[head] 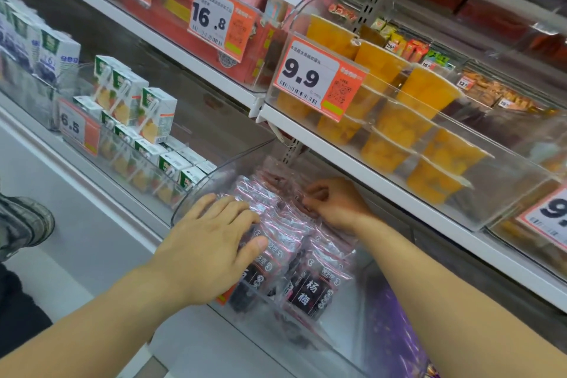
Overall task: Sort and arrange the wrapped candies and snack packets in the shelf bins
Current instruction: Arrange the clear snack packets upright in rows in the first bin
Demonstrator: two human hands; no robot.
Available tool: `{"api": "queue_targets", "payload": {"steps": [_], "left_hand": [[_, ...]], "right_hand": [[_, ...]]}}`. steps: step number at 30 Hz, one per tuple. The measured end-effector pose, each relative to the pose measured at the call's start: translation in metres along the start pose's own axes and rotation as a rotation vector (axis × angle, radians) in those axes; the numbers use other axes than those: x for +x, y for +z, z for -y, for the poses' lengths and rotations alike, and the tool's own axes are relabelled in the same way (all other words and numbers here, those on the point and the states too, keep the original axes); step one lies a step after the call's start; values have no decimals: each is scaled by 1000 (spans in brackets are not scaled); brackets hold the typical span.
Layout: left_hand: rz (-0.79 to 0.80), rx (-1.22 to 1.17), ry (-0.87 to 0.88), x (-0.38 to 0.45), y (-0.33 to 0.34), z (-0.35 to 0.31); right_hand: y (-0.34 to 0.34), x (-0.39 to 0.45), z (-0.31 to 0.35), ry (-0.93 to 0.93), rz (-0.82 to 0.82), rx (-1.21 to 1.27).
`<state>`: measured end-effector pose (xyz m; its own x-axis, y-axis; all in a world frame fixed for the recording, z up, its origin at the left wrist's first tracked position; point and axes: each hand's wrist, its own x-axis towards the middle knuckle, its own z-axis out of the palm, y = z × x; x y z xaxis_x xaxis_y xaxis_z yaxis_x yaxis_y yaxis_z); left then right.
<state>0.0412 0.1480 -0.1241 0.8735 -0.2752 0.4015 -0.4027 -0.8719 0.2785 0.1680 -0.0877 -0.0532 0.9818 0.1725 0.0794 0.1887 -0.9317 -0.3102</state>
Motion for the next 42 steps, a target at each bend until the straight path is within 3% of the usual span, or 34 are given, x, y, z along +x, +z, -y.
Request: {"api": "queue_targets", "payload": {"steps": [3, 9, 14, 17, 22, 27, 32, 34, 36, 38, 40, 42], "left_hand": [[25, 10, 7, 0, -1, 0], [7, 11, 14, 0, 2, 1], [-5, -8, 22, 0, 1, 4], [-35, 3, 13, 0, 0, 4], [-37, -10, 17, 0, 1, 2], [-31, -11, 15, -2, 0, 2], [-29, -7, 15, -2, 1, 3], [-17, -13, 15, -2, 1, 3], [-7, -14, 15, -2, 1, 4], [-4, -11, 18, -2, 0, 4], [3, -15, 19, -2, 0, 5], [3, -19, 21, -2, -1, 5]], "right_hand": [[-10, -14, -12, 36, -131, -48], [-9, -21, -29, 83, -59, -27], [-17, -27, -39, 197, -189, -32], [-15, -29, -55, 181, -105, -30], [-18, -28, -54, 203, -124, 91], [-15, -28, -55, 240, -110, -147], [-26, -43, -50, 241, -157, -141], [-31, -50, -51, 263, -91, -128], [-36, -60, -44, 341, 94, -43], [-35, -67, -36, 461, 287, 194], [-30, -70, -32, 507, 325, 417], [-27, -69, -32, 503, 247, 500]]}}
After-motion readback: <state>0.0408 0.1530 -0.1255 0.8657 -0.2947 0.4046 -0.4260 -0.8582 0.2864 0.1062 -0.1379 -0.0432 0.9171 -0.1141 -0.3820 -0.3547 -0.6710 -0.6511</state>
